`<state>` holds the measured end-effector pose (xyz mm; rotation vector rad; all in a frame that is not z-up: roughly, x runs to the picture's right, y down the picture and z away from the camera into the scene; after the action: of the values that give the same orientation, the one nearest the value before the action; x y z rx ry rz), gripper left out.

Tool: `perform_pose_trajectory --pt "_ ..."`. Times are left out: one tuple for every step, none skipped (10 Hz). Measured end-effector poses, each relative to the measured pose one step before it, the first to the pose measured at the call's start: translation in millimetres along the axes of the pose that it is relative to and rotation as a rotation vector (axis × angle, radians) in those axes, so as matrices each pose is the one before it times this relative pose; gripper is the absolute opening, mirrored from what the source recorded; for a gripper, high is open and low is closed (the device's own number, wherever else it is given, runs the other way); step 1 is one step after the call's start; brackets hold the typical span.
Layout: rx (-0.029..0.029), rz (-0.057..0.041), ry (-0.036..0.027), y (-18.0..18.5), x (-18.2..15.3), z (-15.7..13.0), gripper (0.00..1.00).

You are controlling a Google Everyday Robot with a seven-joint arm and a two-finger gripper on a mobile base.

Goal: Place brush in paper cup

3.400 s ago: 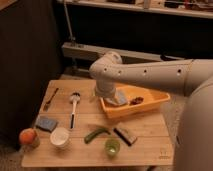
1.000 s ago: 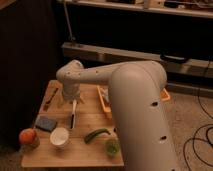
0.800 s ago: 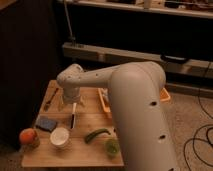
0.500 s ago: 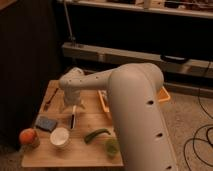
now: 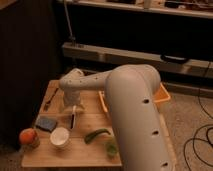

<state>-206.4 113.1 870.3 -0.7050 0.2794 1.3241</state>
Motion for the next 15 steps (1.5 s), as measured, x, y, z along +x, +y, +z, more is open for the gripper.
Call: perform_pose_trajectory --pt "-0.00237 0.00275 -0.00068 -0.99 -3.34 0.35 0.8" --pt "0.00231 -0.00194 0.00238 0.32 -4.2 0.87 0.8" --pt "-0.00057 -0.00442 -0.00069 2.75 -2.97 0.36 0.8" --pt "0.00474 -0.00905 0.0037 4.04 -2.47 0.34 0.8" --pt "0.00346 -0.0059 0.00229 3.14 -2.92 0.29 0.8" --pt "0.00624 0.00001 0.00349 -0.57 -1.26 1.85 0.8" --pt "0.00961 0.00323 0.00294 -2.69 0.22 4.09 0.8" --pt "0.00844 0.00766 -0.00479 -1.73 -1.52 3.97 0.8" --pt "0.00827 0.00371 -0.00392 -0.33 -2.04 3.71 0.8" --pt "0.00382 0.00076 -0.00224 1.15 -0.98 1.34 0.79" --pt "0.00241 -0.00044 0.00133 0.57 -0.03 2.01 0.75" --pt "0.00544 -0.00162 0.00143 -0.37 -0.79 2.65 0.64" --pt "0.00487 0.00127 0.00626 -0.36 0.13 2.63 0.55" --pt "0.00261 0.00041 0.00688 0.24 0.26 3.44 0.46" --pt "0.01046 0.00033 0.01486 -1.95 1.24 4.01 0.35"
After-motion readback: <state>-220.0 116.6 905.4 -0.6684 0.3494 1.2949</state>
